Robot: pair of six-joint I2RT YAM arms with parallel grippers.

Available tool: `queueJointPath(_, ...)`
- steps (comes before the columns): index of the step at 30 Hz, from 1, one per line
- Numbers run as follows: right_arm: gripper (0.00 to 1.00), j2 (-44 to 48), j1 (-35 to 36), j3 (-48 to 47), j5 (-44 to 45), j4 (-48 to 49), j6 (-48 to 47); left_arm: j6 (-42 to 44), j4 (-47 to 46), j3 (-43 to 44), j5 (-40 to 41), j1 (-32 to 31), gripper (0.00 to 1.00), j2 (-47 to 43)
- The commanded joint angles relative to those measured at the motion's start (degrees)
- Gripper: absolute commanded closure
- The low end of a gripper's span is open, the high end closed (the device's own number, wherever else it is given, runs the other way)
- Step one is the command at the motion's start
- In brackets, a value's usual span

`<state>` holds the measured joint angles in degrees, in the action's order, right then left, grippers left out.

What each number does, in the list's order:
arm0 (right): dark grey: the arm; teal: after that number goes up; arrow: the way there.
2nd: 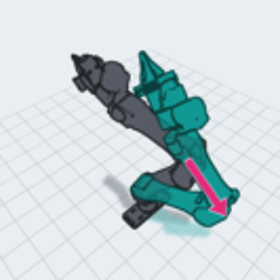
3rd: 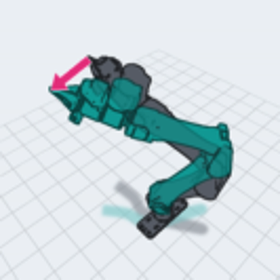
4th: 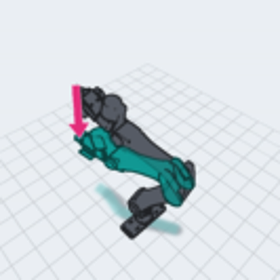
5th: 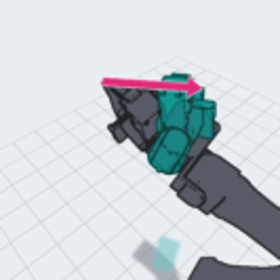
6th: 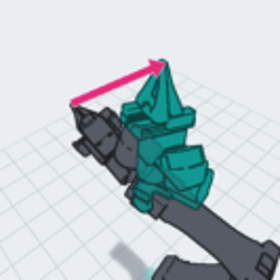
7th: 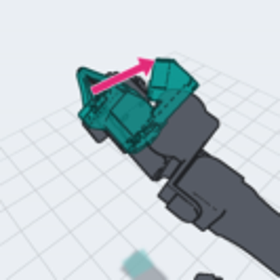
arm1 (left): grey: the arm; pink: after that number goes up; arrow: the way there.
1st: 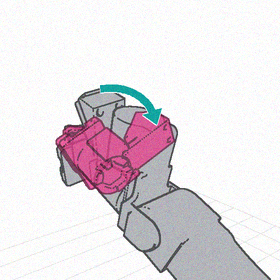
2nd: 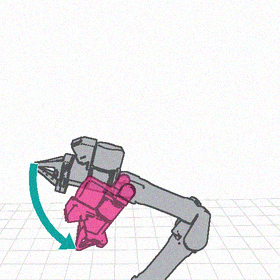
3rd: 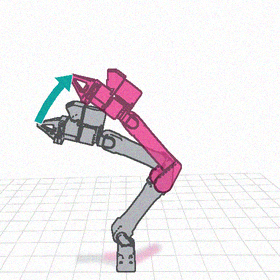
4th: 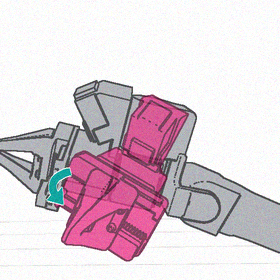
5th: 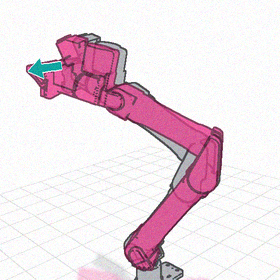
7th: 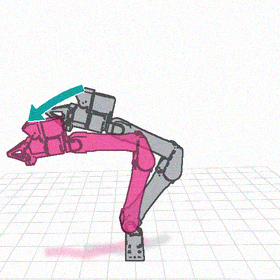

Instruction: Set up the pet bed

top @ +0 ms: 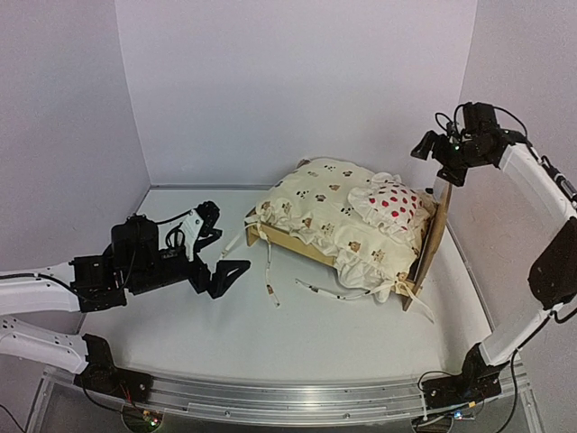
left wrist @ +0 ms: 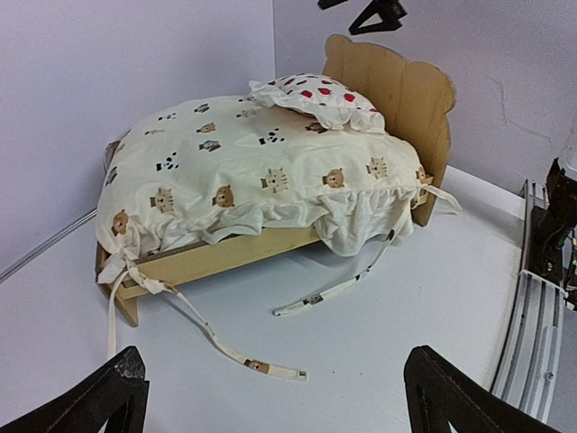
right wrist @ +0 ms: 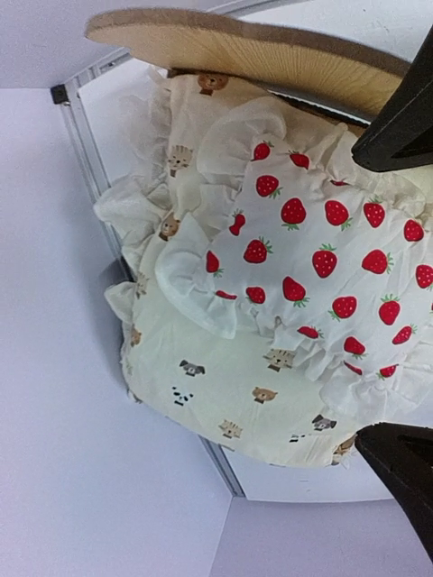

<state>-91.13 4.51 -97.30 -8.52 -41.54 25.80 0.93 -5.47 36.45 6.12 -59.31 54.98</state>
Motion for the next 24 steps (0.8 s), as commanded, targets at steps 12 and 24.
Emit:
queueJointPath(12,0.02,17.09,-0.04,14.20,-18.10,6.87,3.09,-9.78,11.92,7.60,19.87,-0.08,0.00,-4.13)
queueJointPath(24,0.02,40.87,-0.04,39.46,-18.36,14.47,-1.07,-11.60,10.77,8.44,25.47,-0.07,0.00,-1.77)
